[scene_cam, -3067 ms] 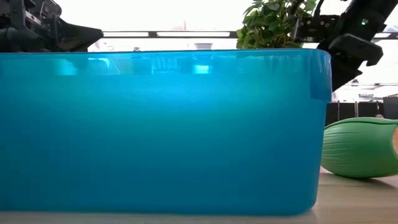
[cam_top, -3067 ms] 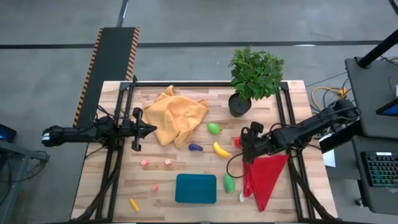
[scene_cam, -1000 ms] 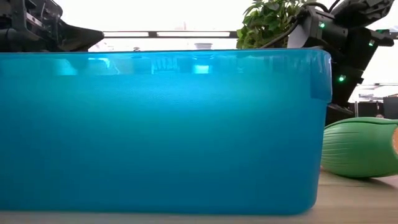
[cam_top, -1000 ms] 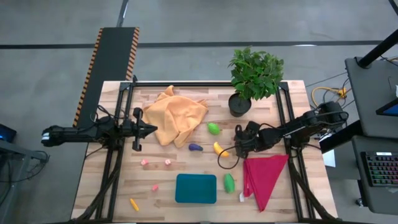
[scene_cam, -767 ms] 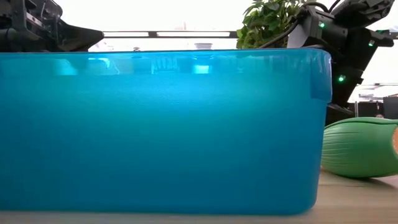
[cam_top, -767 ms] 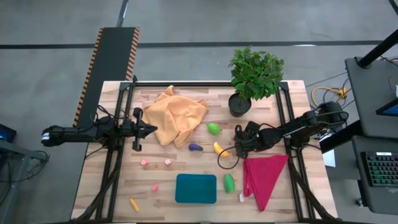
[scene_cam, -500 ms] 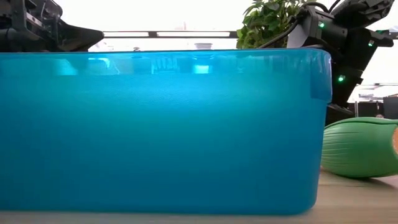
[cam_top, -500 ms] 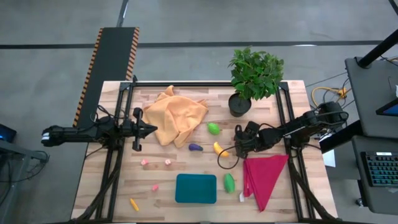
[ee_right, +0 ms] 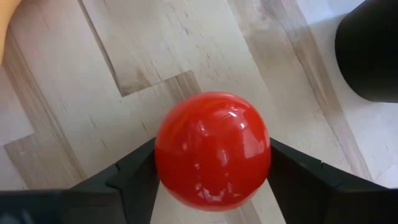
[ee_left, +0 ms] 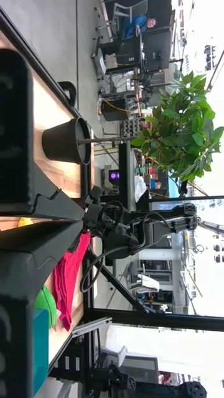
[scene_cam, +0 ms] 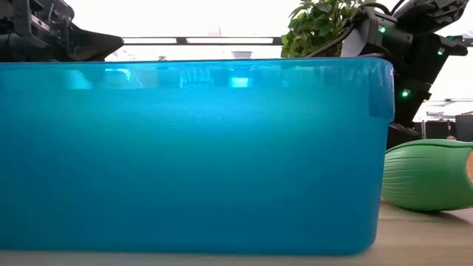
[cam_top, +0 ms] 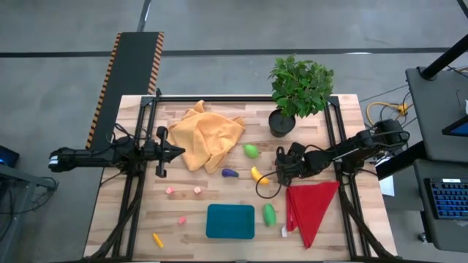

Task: Pick and placing Produce into tupperware
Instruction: Put the red tomato into the blue bin

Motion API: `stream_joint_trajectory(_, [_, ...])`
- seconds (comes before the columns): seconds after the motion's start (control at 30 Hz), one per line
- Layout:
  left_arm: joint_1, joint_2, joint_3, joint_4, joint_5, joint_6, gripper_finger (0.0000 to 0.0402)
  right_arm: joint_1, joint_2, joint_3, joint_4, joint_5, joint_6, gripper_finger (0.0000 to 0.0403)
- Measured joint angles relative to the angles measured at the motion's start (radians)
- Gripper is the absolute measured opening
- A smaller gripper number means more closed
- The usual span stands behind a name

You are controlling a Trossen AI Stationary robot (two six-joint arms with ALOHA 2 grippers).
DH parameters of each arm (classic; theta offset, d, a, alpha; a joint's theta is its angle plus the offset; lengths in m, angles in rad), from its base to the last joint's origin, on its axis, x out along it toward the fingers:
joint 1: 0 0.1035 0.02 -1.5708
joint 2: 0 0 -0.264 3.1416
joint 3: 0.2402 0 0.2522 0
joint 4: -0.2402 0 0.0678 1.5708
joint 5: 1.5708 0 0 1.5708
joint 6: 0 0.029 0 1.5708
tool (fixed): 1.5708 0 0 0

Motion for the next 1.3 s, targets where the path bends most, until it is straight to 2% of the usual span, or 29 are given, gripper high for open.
stream_joint_trajectory(0.17, [0.000,0.000,0.000,0.000,0.000,0.000,0.0000,0.000,0.000,0.000,0.000,-0.002,0.000,0.0254])
stream_joint_trajectory(0.37, [0.000,0.000,0.000,0.000,0.000,0.000,0.0000,0.001,-0.003,0.048,-0.011,-0.106,-0.059,0.0252])
stream_joint_trajectory(0.57, [0.000,0.000,0.000,0.000,0.000,0.000,0.0000,0.000,-0.003,0.115,-0.012,-0.122,-0.107,0.0252])
stream_joint_trajectory(0.7, [0.000,0.000,0.000,0.000,0.000,0.000,0.0000,0.001,-0.003,0.166,-0.013,-0.197,-0.144,0.0250])
stream_joint_trajectory(0.93, [0.000,0.000,0.000,0.000,0.000,0.000,0.0000,0.016,-0.003,0.285,-0.012,-0.397,-0.253,0.0250])
stream_joint_trajectory(1.3, [0.000,0.000,0.000,0.000,0.000,0.000,0.0000,0.128,-0.003,0.484,0.027,-0.499,-0.289,0.0249])
